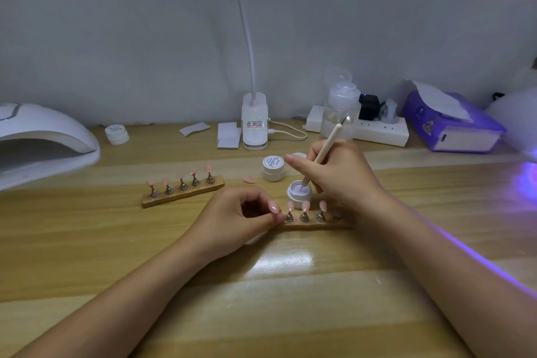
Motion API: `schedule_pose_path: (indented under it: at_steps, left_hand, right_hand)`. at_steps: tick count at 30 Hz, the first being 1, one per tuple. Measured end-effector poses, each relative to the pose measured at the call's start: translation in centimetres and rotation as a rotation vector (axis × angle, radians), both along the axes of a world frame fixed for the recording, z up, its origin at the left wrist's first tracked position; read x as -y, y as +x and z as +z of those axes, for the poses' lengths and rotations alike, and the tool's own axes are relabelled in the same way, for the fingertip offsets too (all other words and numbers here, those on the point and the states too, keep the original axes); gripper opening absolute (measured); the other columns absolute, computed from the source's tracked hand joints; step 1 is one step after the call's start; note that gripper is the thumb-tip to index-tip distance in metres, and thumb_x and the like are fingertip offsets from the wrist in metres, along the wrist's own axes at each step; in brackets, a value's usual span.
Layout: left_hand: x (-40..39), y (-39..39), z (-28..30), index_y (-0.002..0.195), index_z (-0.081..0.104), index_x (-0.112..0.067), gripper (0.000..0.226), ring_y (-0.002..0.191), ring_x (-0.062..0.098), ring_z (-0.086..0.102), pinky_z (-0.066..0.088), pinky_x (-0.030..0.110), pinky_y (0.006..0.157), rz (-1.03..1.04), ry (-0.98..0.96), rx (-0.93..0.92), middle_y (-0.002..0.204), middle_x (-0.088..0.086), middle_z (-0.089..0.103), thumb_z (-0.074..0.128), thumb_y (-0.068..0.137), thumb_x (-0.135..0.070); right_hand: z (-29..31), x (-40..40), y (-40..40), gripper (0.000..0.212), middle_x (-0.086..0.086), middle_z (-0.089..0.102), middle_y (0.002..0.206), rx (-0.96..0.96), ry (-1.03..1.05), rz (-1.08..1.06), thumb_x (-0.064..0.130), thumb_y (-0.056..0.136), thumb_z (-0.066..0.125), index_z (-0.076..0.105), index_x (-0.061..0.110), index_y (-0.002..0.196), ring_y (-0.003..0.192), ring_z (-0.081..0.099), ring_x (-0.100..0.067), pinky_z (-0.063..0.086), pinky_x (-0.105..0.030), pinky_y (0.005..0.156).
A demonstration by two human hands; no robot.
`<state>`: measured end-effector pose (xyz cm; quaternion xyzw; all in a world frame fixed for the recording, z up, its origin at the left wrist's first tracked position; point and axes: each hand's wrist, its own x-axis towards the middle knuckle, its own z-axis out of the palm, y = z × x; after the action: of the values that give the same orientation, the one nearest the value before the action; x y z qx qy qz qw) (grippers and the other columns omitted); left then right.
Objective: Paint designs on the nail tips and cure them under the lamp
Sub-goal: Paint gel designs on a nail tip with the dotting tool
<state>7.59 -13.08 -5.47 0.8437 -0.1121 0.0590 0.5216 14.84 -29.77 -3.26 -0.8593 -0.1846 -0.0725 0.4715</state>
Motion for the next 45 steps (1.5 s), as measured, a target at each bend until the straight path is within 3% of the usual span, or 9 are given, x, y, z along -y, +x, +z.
schedule_pose_path:
  at_steps: [3,8,16,20,23,30,33,38,45]
  left_hand:
    - [0.1,-0.1,0.2,0.087,0.067,-0.024,0.023,0.070,-0.004,0.058,0.043,0.009,0.067,-0.024,0.052,-0.001,0.072,-0.014,0.063,0.079,0.068,-0.016]
    - [0.3,-0.3,0.3,0.099,0.059,-0.029,0.043,0.075,-0.006,0.054,0.038,0.004,0.070,-0.039,0.120,0.050,0.076,-0.012,0.057,0.081,0.064,-0.017]
    - [0.3,-0.2,0.1,0.083,0.062,-0.028,0.029,0.073,0.000,0.054,0.039,0.008,0.066,0.001,0.156,0.106,0.075,-0.010,0.059,0.081,0.065,-0.016]
    - [0.2,0.0,-0.1,0.074,0.059,-0.029,0.029,0.071,0.004,0.054,0.038,0.008,0.065,0.040,0.143,0.119,0.074,-0.008,0.059,0.082,0.065,-0.013]
    - [0.2,0.0,-0.2,0.072,0.057,-0.028,0.029,0.069,0.001,0.052,0.038,0.009,0.065,0.039,0.145,0.105,0.072,-0.009,0.058,0.082,0.064,-0.015]
    - [-0.4,0.1,0.4,0.066,0.065,-0.025,0.018,0.085,0.022,0.065,0.052,0.038,0.085,-0.002,0.001,0.032,0.084,0.007,0.069,0.075,0.070,-0.012]
    - [-0.7,0.1,0.4,0.066,0.068,-0.030,0.024,0.083,0.018,0.067,0.053,0.035,0.084,-0.002,-0.010,0.043,0.082,0.002,0.071,0.075,0.071,-0.007]
    - [-0.5,-0.2,0.2,0.069,0.069,-0.021,0.021,0.080,0.014,0.067,0.054,0.027,0.081,-0.005,-0.030,0.084,0.080,0.002,0.071,0.073,0.072,0.000]
    - [-0.3,-0.5,0.0,0.071,0.064,-0.023,0.026,0.078,0.008,0.061,0.048,0.027,0.080,-0.029,0.190,0.312,0.079,-0.004,0.067,0.070,0.075,0.002]
  right_hand:
    - [0.1,0.1,0.1,0.045,0.004,0.050,0.036,0.024,0.022,-0.025,0.047,0.079,0.065,0.046,0.017,0.051,0.041,0.053,-0.013,0.048,-0.038,0.054]
    - [0.6,0.1,0.3,0.044,0.002,0.048,0.035,0.024,0.147,-0.026,0.040,0.081,0.066,0.047,0.019,0.048,0.047,0.055,-0.022,0.048,-0.038,0.060]
    - [0.2,0.0,0.1,0.047,0.007,0.048,0.033,0.041,0.067,-0.018,0.042,0.081,0.065,0.043,0.020,0.047,0.040,0.049,-0.007,0.044,-0.031,0.056]
    - [0.8,0.2,0.1,0.046,0.006,0.047,0.033,0.053,0.107,-0.019,0.040,0.082,0.065,0.043,0.020,0.047,0.046,0.056,-0.018,0.046,-0.031,0.058]
    - [1.3,0.2,0.1,0.045,0.006,0.049,0.033,0.082,0.144,-0.018,0.038,0.083,0.064,0.046,0.016,0.048,0.040,0.051,-0.009,0.042,-0.022,0.050]
    - [1.7,0.5,0.4,0.043,0.005,0.047,0.032,0.049,0.290,-0.062,0.033,0.086,0.063,0.049,0.012,0.051,0.039,0.050,-0.006,0.035,-0.010,0.041]
    - [1.9,0.7,0.5,0.042,0.005,0.047,0.032,0.029,0.299,-0.042,0.031,0.087,0.062,0.049,0.013,0.051,0.039,0.052,-0.001,0.035,-0.009,0.041]
    - [2.4,0.7,0.1,0.042,0.004,0.048,0.034,0.025,0.270,0.002,0.033,0.087,0.061,0.050,0.015,0.051,0.045,0.057,0.000,0.039,-0.008,0.046]
    - [3.5,0.5,-1.4,0.038,0.002,0.054,0.039,0.004,0.274,0.090,0.037,0.089,0.055,0.062,0.012,0.061,0.045,0.053,0.000,0.038,-0.007,0.049]
